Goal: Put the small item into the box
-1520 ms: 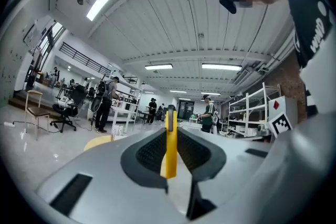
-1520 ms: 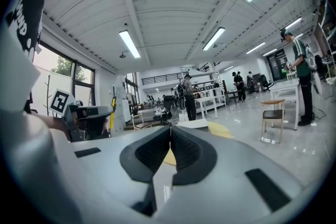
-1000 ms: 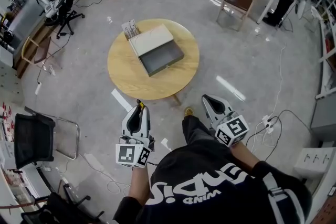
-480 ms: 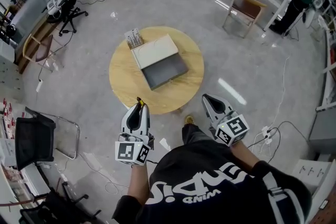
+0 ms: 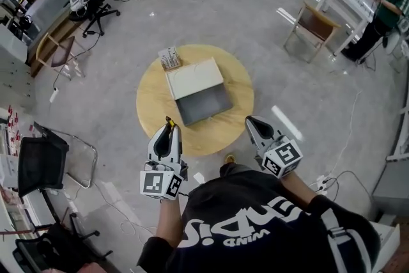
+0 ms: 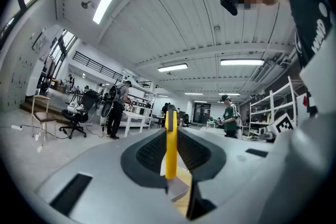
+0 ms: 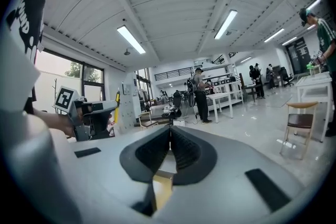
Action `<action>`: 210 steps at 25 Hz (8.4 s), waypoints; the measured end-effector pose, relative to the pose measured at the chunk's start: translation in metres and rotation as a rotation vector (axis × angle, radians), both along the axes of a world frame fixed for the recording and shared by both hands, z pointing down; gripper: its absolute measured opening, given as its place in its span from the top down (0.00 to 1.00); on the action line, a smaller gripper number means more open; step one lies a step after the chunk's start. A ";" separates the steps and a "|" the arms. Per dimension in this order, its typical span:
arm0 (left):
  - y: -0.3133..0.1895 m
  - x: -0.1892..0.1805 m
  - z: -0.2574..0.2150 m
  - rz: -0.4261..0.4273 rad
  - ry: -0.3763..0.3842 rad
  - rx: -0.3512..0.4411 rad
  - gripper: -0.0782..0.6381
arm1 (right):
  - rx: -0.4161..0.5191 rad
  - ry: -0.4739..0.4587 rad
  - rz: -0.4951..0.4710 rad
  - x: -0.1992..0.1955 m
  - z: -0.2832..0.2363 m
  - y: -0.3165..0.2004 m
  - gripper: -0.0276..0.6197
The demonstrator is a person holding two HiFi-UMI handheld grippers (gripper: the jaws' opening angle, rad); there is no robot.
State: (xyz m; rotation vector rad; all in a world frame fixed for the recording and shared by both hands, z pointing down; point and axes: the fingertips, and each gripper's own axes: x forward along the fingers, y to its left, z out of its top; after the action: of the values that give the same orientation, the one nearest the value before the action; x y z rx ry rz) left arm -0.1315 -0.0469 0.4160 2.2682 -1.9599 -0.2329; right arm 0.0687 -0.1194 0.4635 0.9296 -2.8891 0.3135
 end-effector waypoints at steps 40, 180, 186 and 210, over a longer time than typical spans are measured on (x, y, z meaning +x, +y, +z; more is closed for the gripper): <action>-0.136 -0.036 0.030 0.149 -0.102 -0.084 0.80 | 0.002 -0.033 0.018 -0.049 -0.006 -0.092 0.95; -0.114 -0.029 0.033 0.185 -0.089 -0.053 0.88 | 0.012 -0.006 0.065 -0.050 -0.001 -0.104 0.95; -0.113 -0.027 0.035 0.179 -0.080 -0.060 0.88 | 0.017 -0.004 0.053 -0.051 -0.001 -0.103 0.95; -0.112 -0.024 0.042 0.190 -0.094 -0.105 0.88 | 0.012 -0.003 0.040 -0.050 -0.001 -0.098 0.95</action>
State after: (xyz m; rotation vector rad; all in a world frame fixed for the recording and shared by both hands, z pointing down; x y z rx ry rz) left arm -0.1552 -0.1587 0.4579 2.4158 -1.7372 -0.0026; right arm 0.0183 -0.2178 0.4628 0.9911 -2.8814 0.3007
